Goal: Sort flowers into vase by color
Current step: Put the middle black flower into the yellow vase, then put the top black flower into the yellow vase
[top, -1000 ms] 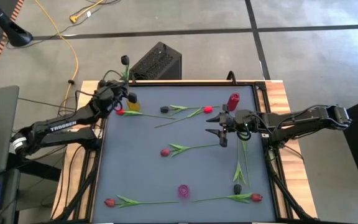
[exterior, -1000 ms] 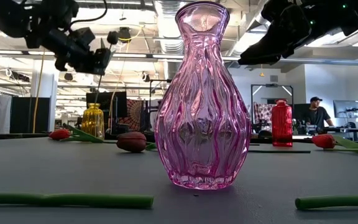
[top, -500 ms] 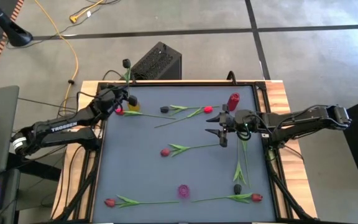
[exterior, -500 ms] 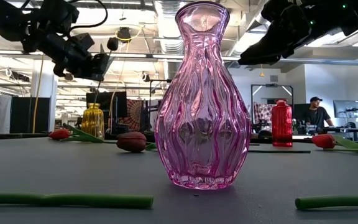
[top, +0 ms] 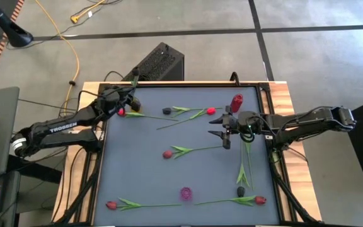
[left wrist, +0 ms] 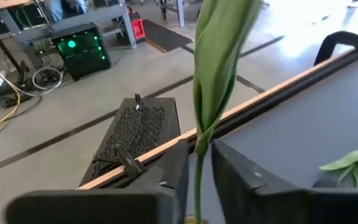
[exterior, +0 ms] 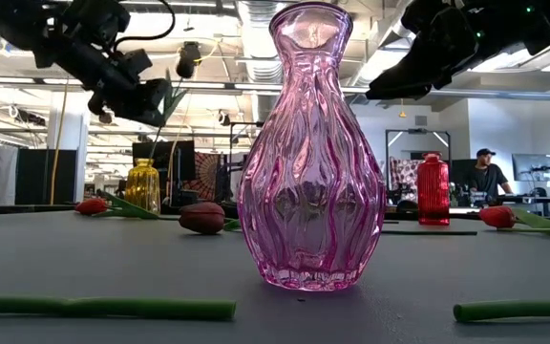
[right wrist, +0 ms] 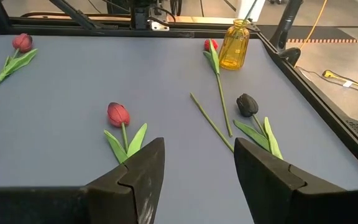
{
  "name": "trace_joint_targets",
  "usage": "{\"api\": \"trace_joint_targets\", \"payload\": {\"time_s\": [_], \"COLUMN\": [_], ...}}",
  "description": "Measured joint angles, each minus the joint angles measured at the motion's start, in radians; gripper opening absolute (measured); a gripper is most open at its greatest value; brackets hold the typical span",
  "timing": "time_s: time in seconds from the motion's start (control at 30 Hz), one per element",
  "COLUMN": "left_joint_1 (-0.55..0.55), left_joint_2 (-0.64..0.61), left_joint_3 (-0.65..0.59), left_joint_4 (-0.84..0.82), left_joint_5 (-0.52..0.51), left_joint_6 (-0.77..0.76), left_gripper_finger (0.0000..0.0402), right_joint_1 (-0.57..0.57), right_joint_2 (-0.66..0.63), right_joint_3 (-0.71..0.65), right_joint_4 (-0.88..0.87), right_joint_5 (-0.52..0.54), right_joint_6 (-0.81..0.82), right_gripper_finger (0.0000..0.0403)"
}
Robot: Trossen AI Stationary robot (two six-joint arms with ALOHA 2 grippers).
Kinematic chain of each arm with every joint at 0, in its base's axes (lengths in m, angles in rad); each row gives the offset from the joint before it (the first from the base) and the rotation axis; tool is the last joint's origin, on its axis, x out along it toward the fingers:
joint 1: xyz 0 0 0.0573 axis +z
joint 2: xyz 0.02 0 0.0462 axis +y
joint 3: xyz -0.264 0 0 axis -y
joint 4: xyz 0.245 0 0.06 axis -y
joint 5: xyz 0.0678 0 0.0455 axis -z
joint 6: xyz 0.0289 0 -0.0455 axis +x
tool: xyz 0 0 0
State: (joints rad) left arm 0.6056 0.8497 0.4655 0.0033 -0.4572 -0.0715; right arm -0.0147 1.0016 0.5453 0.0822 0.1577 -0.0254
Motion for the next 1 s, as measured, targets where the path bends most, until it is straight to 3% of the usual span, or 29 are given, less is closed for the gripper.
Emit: {"api": "trace_joint_targets", "payload": {"time_s": [0.23, 0.37, 0.6, 1.0], "left_joint_1": [0.000, 0.000, 0.000, -0.043], "left_joint_2": [0.000, 0.000, 0.000, 0.000], "left_joint_3": [0.101, 0.151, 0.222, 0.277], "left_joint_4": [-0.301, -0.422, -0.530, -0.678], "left_joint_5": [0.004, 0.092, 0.332, 0.580], "left_joint_6": [-0.087, -0.134, -0.178, -0.256], "left_gripper_finger": [0.0160, 0.0186, 0.0196, 0.0197], "right_joint_1": [0.000, 0.000, 0.000, 0.004], "right_joint_2": [0.000, 0.000, 0.000, 0.000], "right_joint_3": [0.000, 0.000, 0.000, 0.000], "right_joint_4": [0.000, 0.000, 0.001, 0.005], "right_joint_5": [0.000, 0.000, 0.000, -0.001], "right_joint_6": [0.000, 0.000, 0.000, 0.029], "right_gripper_finger": [0.0221, 0.0221, 0.0221, 0.0221]}}
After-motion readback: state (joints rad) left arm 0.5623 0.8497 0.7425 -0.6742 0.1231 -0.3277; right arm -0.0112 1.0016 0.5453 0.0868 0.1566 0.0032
